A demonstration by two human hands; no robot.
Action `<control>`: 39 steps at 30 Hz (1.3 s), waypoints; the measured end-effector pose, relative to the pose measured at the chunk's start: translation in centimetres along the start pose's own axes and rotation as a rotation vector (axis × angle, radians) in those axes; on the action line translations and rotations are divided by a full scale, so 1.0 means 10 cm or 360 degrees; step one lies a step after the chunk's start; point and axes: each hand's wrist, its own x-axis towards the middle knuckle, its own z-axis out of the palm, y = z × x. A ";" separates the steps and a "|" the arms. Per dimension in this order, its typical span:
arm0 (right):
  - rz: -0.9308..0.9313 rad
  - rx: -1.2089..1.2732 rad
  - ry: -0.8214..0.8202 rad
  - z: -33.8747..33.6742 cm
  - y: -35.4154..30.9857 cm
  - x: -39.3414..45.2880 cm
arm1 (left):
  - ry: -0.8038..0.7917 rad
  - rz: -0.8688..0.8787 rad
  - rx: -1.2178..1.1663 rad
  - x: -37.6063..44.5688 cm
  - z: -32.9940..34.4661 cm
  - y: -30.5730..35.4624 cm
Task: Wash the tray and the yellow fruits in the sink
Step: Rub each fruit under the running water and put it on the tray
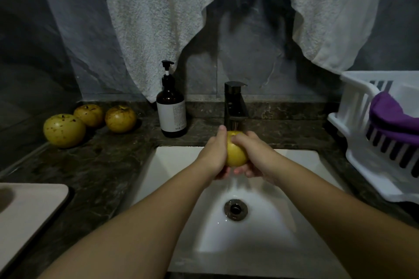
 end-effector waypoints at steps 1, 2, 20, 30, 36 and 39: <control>0.0025 0.0022 -0.0007 0.00 0.01 0.01 | -0.0004 -0.0002 0.0013 0.00 0.00 0.00; 0.0058 0.0027 0.0008 0.01 0.01 0.03 | -0.0007 -0.0001 0.0023 -0.01 0.00 -0.01; 0.0114 0.0050 0.0040 -0.03 0.04 0.08 | 0.0032 0.0000 0.0149 -0.08 0.01 0.02; 0.0213 0.0423 0.0018 -0.06 0.05 0.10 | -0.0191 -0.0224 -0.0177 -0.10 -0.04 -0.01; 0.0354 0.0360 -0.0023 -0.02 0.05 0.09 | -0.0028 -0.0127 -0.0300 -0.08 -0.04 0.01; 0.0294 0.0214 -0.0001 0.03 0.06 0.09 | 0.0238 0.0218 0.0186 -0.06 -0.02 -0.01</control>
